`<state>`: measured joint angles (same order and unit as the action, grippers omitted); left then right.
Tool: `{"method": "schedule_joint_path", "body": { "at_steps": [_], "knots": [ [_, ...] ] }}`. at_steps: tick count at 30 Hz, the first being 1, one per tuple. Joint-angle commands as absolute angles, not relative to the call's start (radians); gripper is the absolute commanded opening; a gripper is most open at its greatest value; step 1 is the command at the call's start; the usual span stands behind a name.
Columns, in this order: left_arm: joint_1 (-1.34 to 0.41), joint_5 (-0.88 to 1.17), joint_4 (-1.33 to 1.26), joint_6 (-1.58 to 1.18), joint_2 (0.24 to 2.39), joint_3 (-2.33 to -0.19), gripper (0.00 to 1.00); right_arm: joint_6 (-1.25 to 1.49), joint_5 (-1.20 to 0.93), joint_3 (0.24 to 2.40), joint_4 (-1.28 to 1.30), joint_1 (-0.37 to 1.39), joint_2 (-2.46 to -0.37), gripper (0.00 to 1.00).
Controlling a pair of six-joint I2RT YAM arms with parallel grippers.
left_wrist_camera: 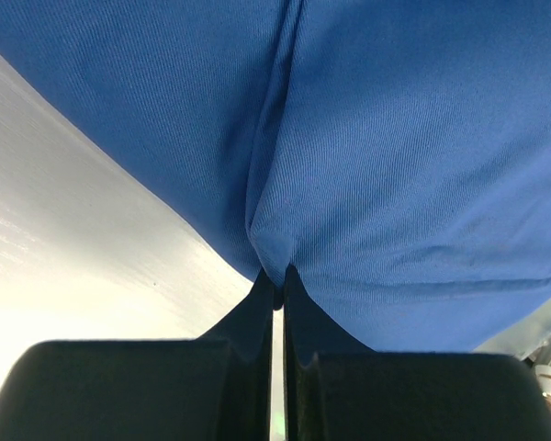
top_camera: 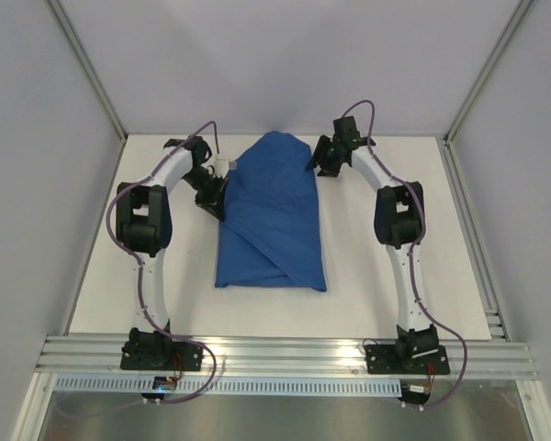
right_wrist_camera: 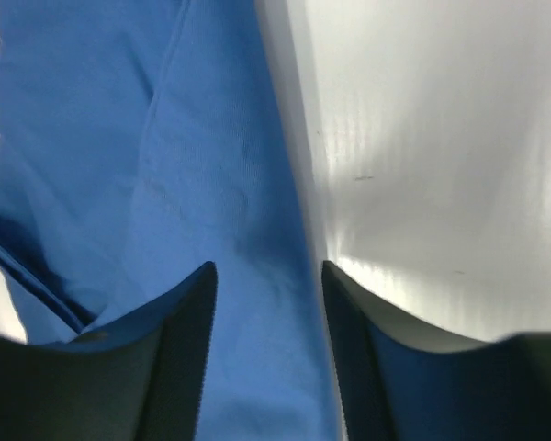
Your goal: Prepare the surgical pack
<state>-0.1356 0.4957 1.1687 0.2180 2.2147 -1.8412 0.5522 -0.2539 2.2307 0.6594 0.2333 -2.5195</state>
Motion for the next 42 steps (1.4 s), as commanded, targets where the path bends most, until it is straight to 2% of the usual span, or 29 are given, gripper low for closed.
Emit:
{"method": "schedule_joint_path", "body": {
  "at_steps": [1,5,7,9,17,25,26,28,29,31,32,33,34,38,40,42],
  "knots": [
    [-0.114,0.426,1.161,0.25,2.243,-1.884,0.0,0.675,-0.32,2.182,0.571,0.252,-2.554,0.49],
    [-0.114,0.416,1.169,0.256,2.253,-1.901,0.0,0.73,-0.333,2.216,0.516,0.252,-2.597,0.2],
    [-0.114,0.413,1.172,0.258,2.255,-1.907,0.0,0.771,-0.36,2.241,0.502,0.245,-2.615,0.13],
    [-0.114,0.411,1.172,0.261,2.256,-1.914,0.0,0.808,-0.376,2.249,0.46,0.239,-2.623,0.0],
    [-0.114,0.376,1.166,0.267,2.266,-1.899,0.0,1.011,-0.252,2.111,0.264,0.147,-2.493,0.01],
    [-0.114,0.332,1.161,0.256,2.292,-1.947,0.0,0.927,-0.291,2.112,0.308,0.143,-2.485,0.0],
    [-0.114,0.321,1.161,0.261,2.295,-1.95,0.0,0.914,-0.29,2.112,0.317,0.143,-2.485,0.1],
    [-0.114,0.295,1.161,0.265,2.301,-1.957,0.0,0.872,-0.296,2.124,0.333,0.141,-2.482,0.24],
    [-0.114,0.291,1.164,0.271,2.306,-1.962,0.01,0.853,-0.299,2.138,0.36,0.141,-2.477,0.35],
    [-0.114,0.314,1.167,0.282,2.303,-1.974,0.09,0.777,-0.295,2.173,0.423,0.141,-2.455,0.44],
    [-0.114,0.328,1.17,0.287,2.295,-1.983,0.13,0.755,-0.29,2.174,0.437,0.141,-2.439,0.45],
    [-0.114,0.342,1.173,0.288,2.29,-1.988,0.24,0.73,-0.281,2.168,0.446,0.141,-2.419,0.46],
    [-0.114,0.365,1.177,0.288,2.283,-1.996,0.26,0.697,-0.278,2.154,0.452,0.143,-2.367,0.47],
    [-0.114,0.35,1.196,0.284,2.246,-2.048,0.34,0.612,-0.278,2.019,0.454,0.158,-2.239,0.47],
    [-0.114,0.321,1.207,0.281,2.22,-2.086,0.34,0.582,-0.305,1.967,0.448,0.184,-2.201,0.41],
    [-0.114,0.31,1.209,0.269,2.197,-2.118,0.34,0.568,-0.383,1.889,0.425,0.212,-2.165,0.28]
  ]
}}
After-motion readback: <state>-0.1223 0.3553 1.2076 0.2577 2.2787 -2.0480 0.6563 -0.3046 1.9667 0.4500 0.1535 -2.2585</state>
